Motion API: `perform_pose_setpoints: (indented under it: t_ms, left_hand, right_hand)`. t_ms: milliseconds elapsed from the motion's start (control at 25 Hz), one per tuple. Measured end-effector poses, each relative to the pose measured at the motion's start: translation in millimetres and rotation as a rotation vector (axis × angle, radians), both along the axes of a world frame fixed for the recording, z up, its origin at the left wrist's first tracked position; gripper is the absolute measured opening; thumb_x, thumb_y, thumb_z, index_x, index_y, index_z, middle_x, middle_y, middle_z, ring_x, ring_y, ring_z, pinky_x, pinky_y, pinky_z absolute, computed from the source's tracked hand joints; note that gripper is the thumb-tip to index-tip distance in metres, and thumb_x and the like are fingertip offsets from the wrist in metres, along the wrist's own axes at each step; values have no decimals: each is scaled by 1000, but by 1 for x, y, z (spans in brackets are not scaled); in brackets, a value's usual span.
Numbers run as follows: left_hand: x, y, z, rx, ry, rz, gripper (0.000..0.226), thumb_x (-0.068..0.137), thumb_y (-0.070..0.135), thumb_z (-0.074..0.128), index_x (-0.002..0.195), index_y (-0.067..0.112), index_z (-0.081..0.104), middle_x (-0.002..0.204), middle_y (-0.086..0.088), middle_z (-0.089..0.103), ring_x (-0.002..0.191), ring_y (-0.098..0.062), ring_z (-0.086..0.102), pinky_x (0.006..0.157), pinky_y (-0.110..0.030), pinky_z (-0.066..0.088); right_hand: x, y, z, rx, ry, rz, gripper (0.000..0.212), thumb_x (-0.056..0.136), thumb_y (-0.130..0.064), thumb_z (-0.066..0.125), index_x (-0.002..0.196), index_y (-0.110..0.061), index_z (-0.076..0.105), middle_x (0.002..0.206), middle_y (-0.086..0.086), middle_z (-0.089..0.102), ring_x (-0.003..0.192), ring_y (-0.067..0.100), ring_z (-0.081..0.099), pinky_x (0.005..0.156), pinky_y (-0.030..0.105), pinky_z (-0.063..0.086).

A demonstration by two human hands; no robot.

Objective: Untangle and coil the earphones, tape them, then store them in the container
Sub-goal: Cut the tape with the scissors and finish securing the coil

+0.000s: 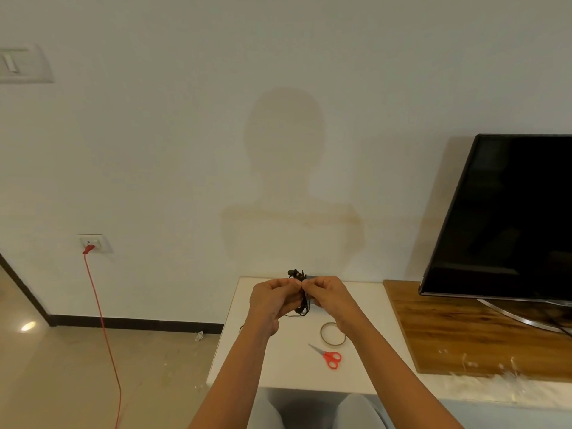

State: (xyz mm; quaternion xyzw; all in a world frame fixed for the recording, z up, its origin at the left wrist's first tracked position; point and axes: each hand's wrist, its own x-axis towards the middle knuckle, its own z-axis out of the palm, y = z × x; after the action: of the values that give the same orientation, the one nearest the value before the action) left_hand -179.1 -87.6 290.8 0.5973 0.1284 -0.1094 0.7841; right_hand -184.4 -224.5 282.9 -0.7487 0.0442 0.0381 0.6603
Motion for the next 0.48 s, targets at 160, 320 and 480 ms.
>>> perform_pose_setpoints:
  t_ms: [160, 320, 480]
  left_hand:
    - [-1, -8, -6, 63, -9, 102, 9, 77, -2, 72, 87, -3, 71, 80, -19, 74, 66, -24, 73, 59, -26, 59]
    - [-3, -14, -16, 4, 1, 150, 11, 79, -1, 72, 89, -3, 71, 83, -19, 74, 77, -30, 74, 72, -33, 60]
    - [-7, -16, -24, -15, 22, 162, 9, 79, -1, 71, 88, 0, 71, 86, -17, 74, 80, -29, 74, 73, -31, 60]
  right_hand:
    - [-1, 7, -10, -173, -94, -110, 17, 91, -17, 59, 80, -9, 69, 70, -5, 64, 62, 3, 56, 58, 12, 43]
    - [3, 10, -13, -11, 23, -115, 17, 91, -14, 57, 81, -4, 67, 69, 1, 64, 64, 11, 56, 61, 19, 45]
    - [3, 12, -18, 74, 120, -103, 17, 88, -4, 54, 82, 1, 68, 68, 7, 61, 61, 12, 52, 58, 20, 42]
